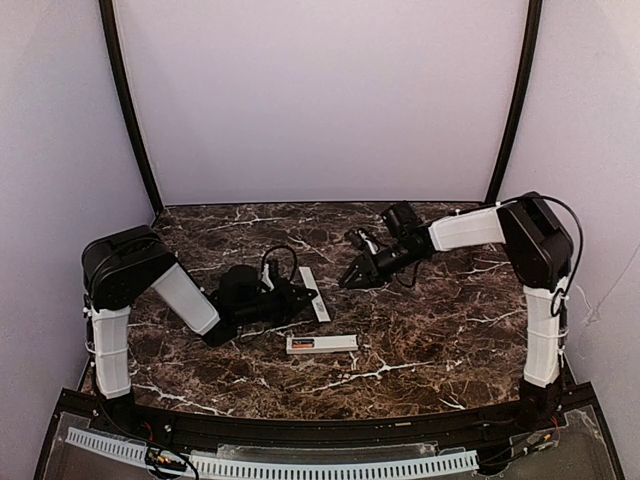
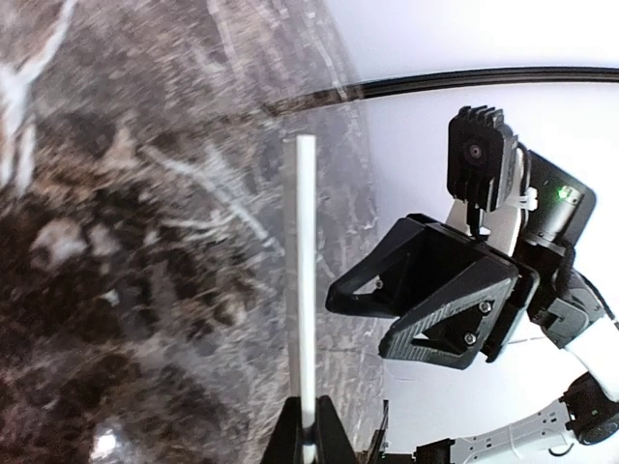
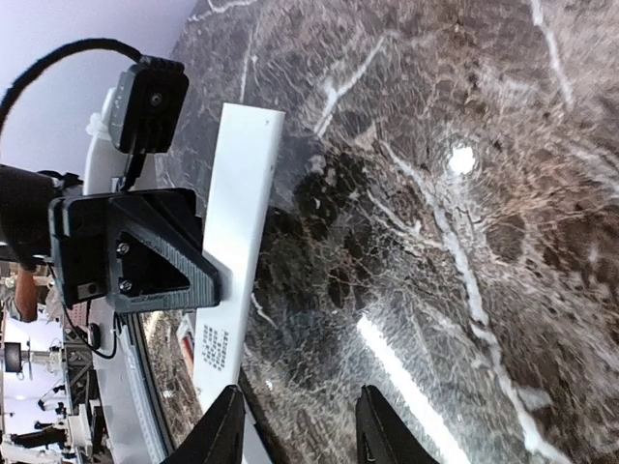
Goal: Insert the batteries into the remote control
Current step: Pick up the battery cover from the center of the board, then pass from the left arm to the right
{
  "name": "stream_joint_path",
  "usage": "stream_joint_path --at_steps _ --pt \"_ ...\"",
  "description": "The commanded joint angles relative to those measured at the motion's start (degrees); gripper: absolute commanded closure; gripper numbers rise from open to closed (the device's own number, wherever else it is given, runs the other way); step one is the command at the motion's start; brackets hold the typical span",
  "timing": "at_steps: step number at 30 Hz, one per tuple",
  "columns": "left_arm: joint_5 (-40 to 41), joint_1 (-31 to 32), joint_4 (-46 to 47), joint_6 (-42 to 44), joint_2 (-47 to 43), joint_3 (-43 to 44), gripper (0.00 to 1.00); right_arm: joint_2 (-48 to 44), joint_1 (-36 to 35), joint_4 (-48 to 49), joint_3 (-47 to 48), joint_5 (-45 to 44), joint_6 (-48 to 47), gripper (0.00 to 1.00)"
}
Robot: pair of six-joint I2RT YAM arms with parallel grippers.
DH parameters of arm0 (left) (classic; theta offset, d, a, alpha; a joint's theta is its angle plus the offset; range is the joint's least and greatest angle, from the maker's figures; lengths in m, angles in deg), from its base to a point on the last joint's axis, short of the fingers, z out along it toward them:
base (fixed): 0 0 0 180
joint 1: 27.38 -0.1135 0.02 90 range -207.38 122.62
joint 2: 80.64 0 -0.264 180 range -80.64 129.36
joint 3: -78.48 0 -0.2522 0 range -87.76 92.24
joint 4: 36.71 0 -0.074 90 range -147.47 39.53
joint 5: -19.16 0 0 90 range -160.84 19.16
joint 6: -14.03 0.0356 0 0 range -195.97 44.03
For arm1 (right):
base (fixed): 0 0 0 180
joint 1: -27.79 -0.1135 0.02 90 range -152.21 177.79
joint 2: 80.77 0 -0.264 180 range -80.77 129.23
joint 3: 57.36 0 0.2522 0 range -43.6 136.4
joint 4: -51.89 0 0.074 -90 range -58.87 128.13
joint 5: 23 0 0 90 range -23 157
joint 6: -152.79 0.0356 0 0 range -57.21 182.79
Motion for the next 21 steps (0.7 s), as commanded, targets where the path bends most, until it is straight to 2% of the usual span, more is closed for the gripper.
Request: stream_joint_path --at_steps 1,10,15,21 --pt "1.09 -0.58 16.81 3.16 -1.3 -1.07 1.0 -9.08 1.19 8.32 -5.55 3.2 1.58 0.59" --pt "1.39 -0.49 23.58 9.56 -8.38 -2.16 1.0 -16.43 1.1 27.34 -17.35 13.05 10.27 0.48" --pt "0.85 0.16 25.61 10.99 -10.57 -2.56 1.0 -16.33 0.3 31.15 -18.17 13.45 12.48 0.44" --pt "0.99 1.02 25.04 13.11 -12.87 -2.36 1.0 -15.25 -2.65 37.34 -16.73 15.2 16.78 0.45"
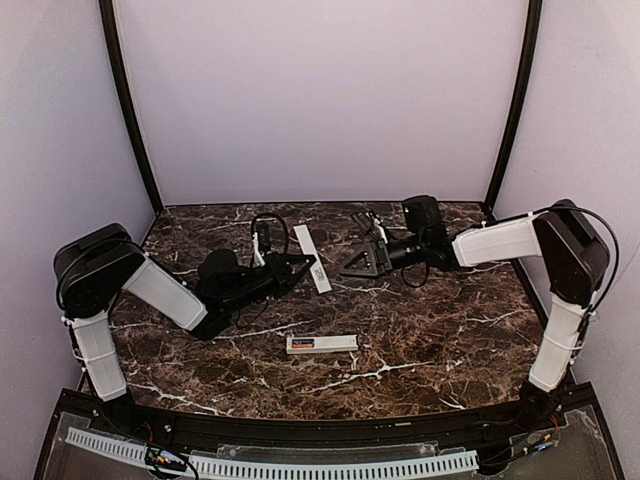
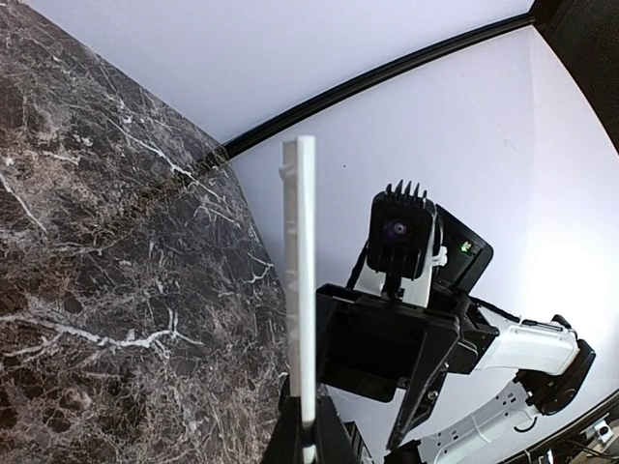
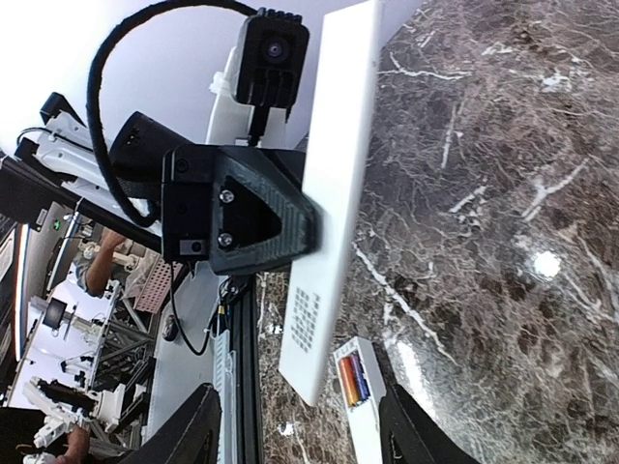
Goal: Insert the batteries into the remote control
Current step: Pass from the left arm to the right
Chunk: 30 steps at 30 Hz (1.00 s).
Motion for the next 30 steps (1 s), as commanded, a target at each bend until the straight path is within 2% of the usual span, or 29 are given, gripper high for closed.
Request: stream_joint_path --at_steps 1,8,12,18,20,21,22,23,24,25,26,28,29,30 --pt "-0.31 0.94 13.02 3.73 -3.68 -0.61 1.0 1.29 -2.79 7.58 1.78 2.67 4.46 0.46" --pt "-0.7 1.71 13.65 4.97 -4.87 -0.61 1.0 4.59 -5.01 7.82 4.67 1.87 6.14 0.48" --pt "-1.03 1.86 15.02 4.91 -4.93 -0.77 1.0 5.03 -5.58 9.79 4.88 2.29 7.33 0.53" --pt "0.31 1.85 17.25 5.53 -5.55 -2.1 0.97 5.15 -5.59 17.69 3.39 6.2 11.94 0.87" --pt "0.14 1.93 16.54 5.98 -6.0 -2.17 0.9 5.37 -5.58 19.72 3.18 7.72 13.23 0.97" --pt "0.12 1.95 16.2 6.19 -6.18 -2.24 0.83 5.46 -5.59 20.38 3.18 8.39 13.71 1.0" --pt "0.1 1.95 15.39 6.68 -6.74 -2.44 0.78 5.47 -5.59 21.19 3.14 8.89 14.15 1.0" --pt "0.05 1.91 14.84 6.98 -7.08 -2.59 0.67 5.42 -5.57 21.62 3.03 9.4 14.31 1.0" --pt "-0.2 1.88 13.01 7.93 -8.17 -2.86 0.61 5.23 -5.59 21.74 3.06 9.82 14.38 1.0" --pt "-0.36 1.87 11.8 8.66 -8.85 -3.07 0.51 4.9 -5.5 20.86 3.02 9.86 13.7 1.0" --pt "-0.61 1.83 8.67 10.52 -10.79 -3.6 0.46 4.38 -5.43 19.0 3.1 9.99 12.67 1.0" --pt "-1.52 1.55 1.02 14.57 -14.87 -4.26 0.25 2.99 -5.25 13.76 3.42 10.42 8.2 1.0" --pt "-2.62 0.87 -2.28 18.09 -18.36 -4.29 0.2 2.07 -5.17 9.37 3.84 10.25 5.0 1.0" --pt "-3.41 0.44 -10.21 19.85 -20.18 -4.18 0.13 1.01 -5.15 2.66 5.37 9.8 0.13 1.0"
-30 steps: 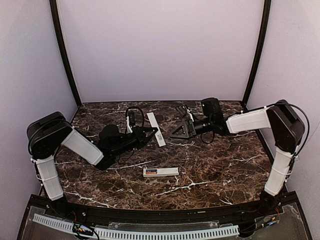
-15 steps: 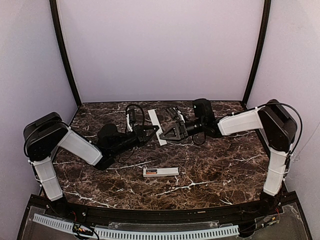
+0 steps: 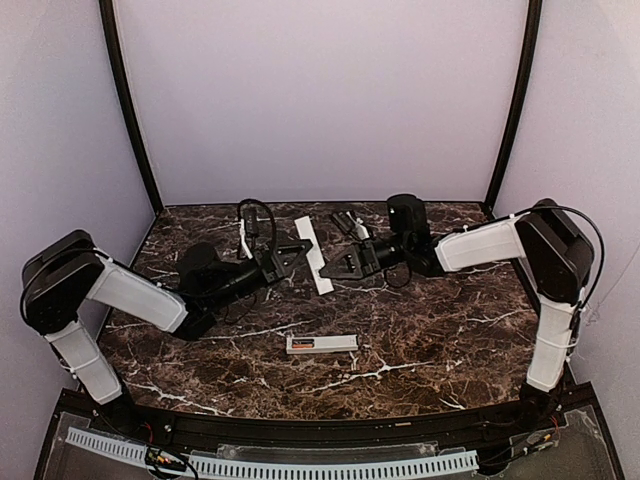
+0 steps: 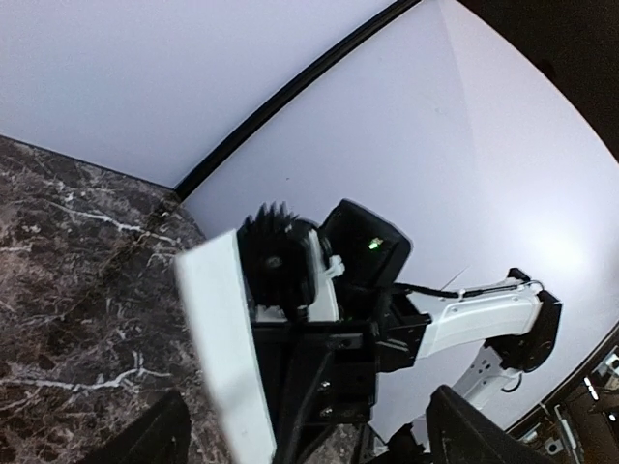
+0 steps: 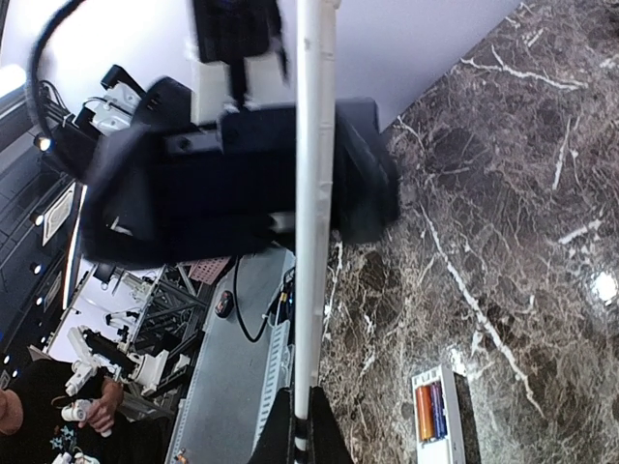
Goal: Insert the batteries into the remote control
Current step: Pass from the left arm to the right, then pass from the right arm to the left
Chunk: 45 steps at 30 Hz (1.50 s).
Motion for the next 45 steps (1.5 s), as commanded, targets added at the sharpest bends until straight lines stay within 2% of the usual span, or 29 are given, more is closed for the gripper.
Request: stream_joint_path --at_steps 1,2,3,5,6,7,9,13,17,19,28,35,37,40,42,44,45 --pt "-5.29 -2.3 -13.66 13.48 -13.32 0.33 0.1 -4.29 0.03 -18.49 3.51 0.64 -15.95 1.0" --pt "-6.65 -3.12 -23.68 15.52 -14.96 1.17 0.06 -5.03 0.03 -24.07 4.49 -0.02 -19.7 1.0" --pt "-10.35 -4.86 -28.5 20.23 -17.85 3.31 0.05 -5.86 0.04 -28.44 5.1 -0.72 -23.1 1.0" --pt "-15.79 -6.77 -45.4 27.8 -21.17 6.36 0.06 -7.28 0.04 -36.24 5.88 -2.45 -29.18 1.0" --pt "-16.56 -7.07 -49.6 30.37 -22.13 7.57 0.07 -7.68 0.0 -39.63 6.33 -3.15 -32.27 1.0" --pt "-17.2 -7.36 -57.76 34.66 -23.71 10.27 0.08 -8.06 -0.23 -43.8 6.93 -4.48 -35.26 1.0" --pt "-18.14 -7.53 -68.19 40.46 -24.76 14.55 0.16 -8.42 -1.17 -51.81 8.44 -7.12 -41.82 1.0" --pt "-21.67 -7.5 -79.55 45.99 -24.32 20.4 0.36 -7.78 -4.49 -62.32 11.41 -12.34 -49.57 1.0" --pt "-25.44 -7.2 -85.39 49.13 -22.59 23.78 0.52 -6.62 -7.06 -66.43 12.87 -14.46 -52.43 1.0" --pt "-25.45 -6.81 -87.88 50.72 -21.82 24.84 0.56 -6.29 -7.78 -67.51 13.56 -14.57 -53.25 1.0" --pt "-27.95 -5.75 -91.17 55.03 -20.19 25.3 0.66 -5.58 -9.26 -70.31 15.09 -14.33 -55.43 1.0" --pt "-29.56 -5.26 -90.51 55.07 -18.54 25.59 0.74 -5.31 -9.84 -71.18 15.48 -14.19 -56.27 1.0" --pt "-30.33 -5.26 -90.28 54.92 -18.22 25.67 0.8 -5.42 -9.9 -71.3 15.48 -13.92 -56.42 1.0" --pt "-31.23 -5.27 -88.8 54.31 -18.11 25.22 0.95 -5.56 -9.92 -71.32 15.6 -14.39 -56.43 1.0" --pt "-31.66 -5.27 -87.05 52.62 -18.39 24.35 0.99 -5.54 -9.86 -71.21 15.99 -16.31 -55.73 0.94" --pt "-31.0 -5.26 -86.4 50.99 -18.49 23.65 1.0 -5.72 -9.54 -71.0 16.46 -19.16 -54.69 0.72" --pt "-30.06 -5.31 -86.36 50.08 -18.56 23.34 1.0 -6.12 -9.16 -70.66 16.52 -20.96 -53.99 0.65"
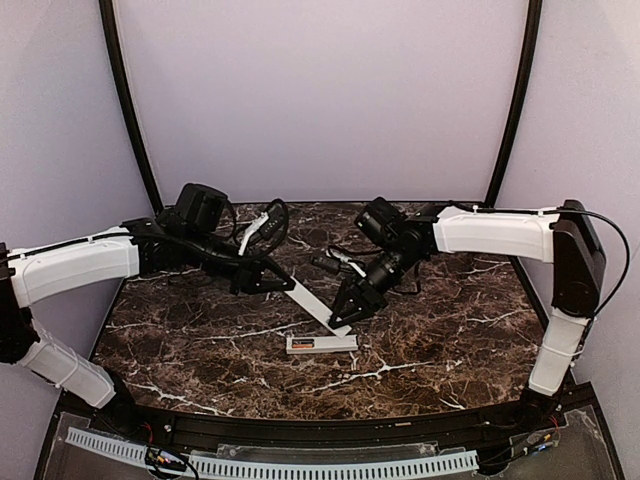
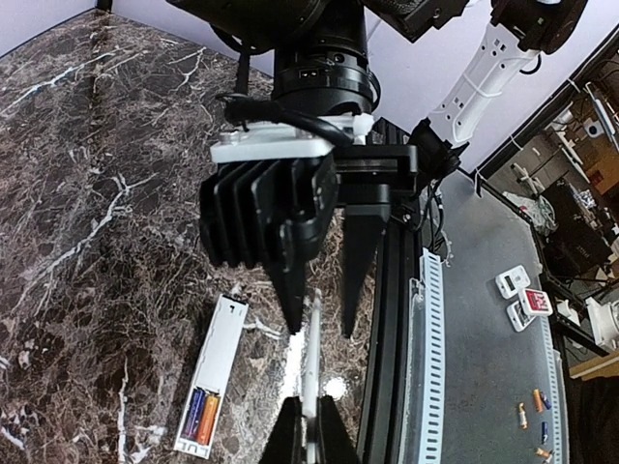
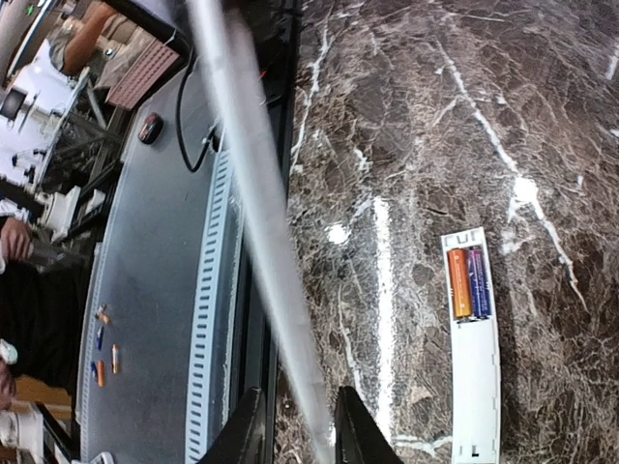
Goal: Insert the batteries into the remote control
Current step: Pass from the right arm to the left
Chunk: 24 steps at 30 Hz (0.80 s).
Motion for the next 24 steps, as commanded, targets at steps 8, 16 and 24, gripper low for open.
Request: stream_joint_path --at_steps 8,16,24 --pt "8.64 -2.26 15.83 -18.69 -5.71 -10.71 1.0 -9.84 3.14 12.59 -3.81 -22.29 7.35 0.43" --pt "19.33 -2.88 29.56 -37.11 -14.46 -23.97 1.0 -22.42 3.19 36.96 -17.73 -40.67 12.77 0.01" --pt "20.44 -2.92 31.32 -46.64 -17.93 -30.86 1.0 -15.09 2.29 26.16 -9.57 -27.38 -0.23 0.01"
